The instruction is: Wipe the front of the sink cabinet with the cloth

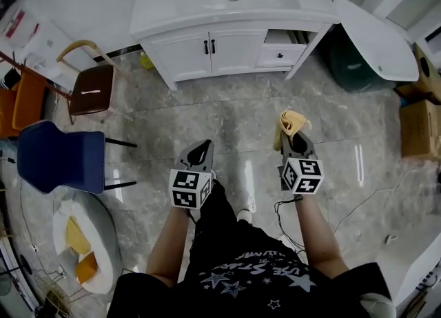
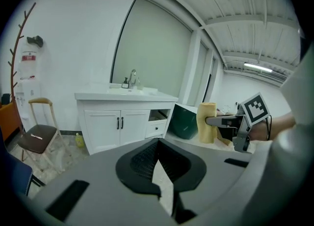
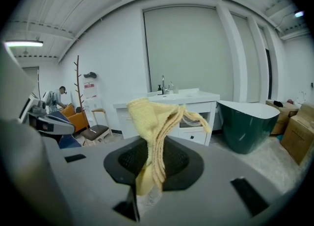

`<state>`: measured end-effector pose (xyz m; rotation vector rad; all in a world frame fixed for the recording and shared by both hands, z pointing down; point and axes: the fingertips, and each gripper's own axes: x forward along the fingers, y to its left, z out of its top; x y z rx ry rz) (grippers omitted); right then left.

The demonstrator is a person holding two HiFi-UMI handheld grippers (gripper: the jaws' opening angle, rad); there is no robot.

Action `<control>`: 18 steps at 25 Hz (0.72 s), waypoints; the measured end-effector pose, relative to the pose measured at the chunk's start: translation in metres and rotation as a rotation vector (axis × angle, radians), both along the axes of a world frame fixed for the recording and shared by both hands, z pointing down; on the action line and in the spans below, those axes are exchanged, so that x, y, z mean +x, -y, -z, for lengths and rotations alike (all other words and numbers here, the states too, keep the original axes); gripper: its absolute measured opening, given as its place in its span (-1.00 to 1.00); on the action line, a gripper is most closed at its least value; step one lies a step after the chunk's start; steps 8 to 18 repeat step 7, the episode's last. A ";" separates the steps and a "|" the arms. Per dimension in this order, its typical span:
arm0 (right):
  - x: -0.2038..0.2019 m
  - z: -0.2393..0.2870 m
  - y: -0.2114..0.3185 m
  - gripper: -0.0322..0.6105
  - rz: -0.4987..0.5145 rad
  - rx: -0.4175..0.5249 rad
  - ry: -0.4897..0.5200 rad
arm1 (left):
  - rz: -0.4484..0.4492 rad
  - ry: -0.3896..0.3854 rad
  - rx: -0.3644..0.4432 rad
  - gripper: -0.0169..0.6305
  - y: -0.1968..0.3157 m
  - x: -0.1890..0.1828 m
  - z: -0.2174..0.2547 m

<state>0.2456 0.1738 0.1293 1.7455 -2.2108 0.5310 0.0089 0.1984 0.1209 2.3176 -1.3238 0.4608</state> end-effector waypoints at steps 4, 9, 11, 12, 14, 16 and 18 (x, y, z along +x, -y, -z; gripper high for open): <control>0.018 0.025 -0.031 -0.65 0.006 0.028 -0.004 | -0.021 0.003 0.027 -0.90 -0.028 0.018 0.023; 0.026 0.042 -0.059 -0.65 0.028 0.038 -0.004 | -0.033 0.002 0.045 -0.90 -0.055 0.034 0.044; 0.026 0.042 -0.059 -0.65 0.028 0.038 -0.004 | -0.033 0.002 0.045 -0.90 -0.055 0.034 0.044; 0.026 0.042 -0.059 -0.65 0.028 0.038 -0.004 | -0.033 0.002 0.045 -0.90 -0.055 0.034 0.044; 0.026 0.042 -0.059 -0.65 0.028 0.038 -0.004 | -0.033 0.002 0.045 -0.90 -0.055 0.034 0.044; 0.026 0.042 -0.059 -0.65 0.028 0.038 -0.004 | -0.033 0.002 0.045 -0.90 -0.055 0.034 0.044; 0.026 0.042 -0.059 -0.65 0.028 0.038 -0.004 | -0.033 0.002 0.045 -0.90 -0.055 0.034 0.044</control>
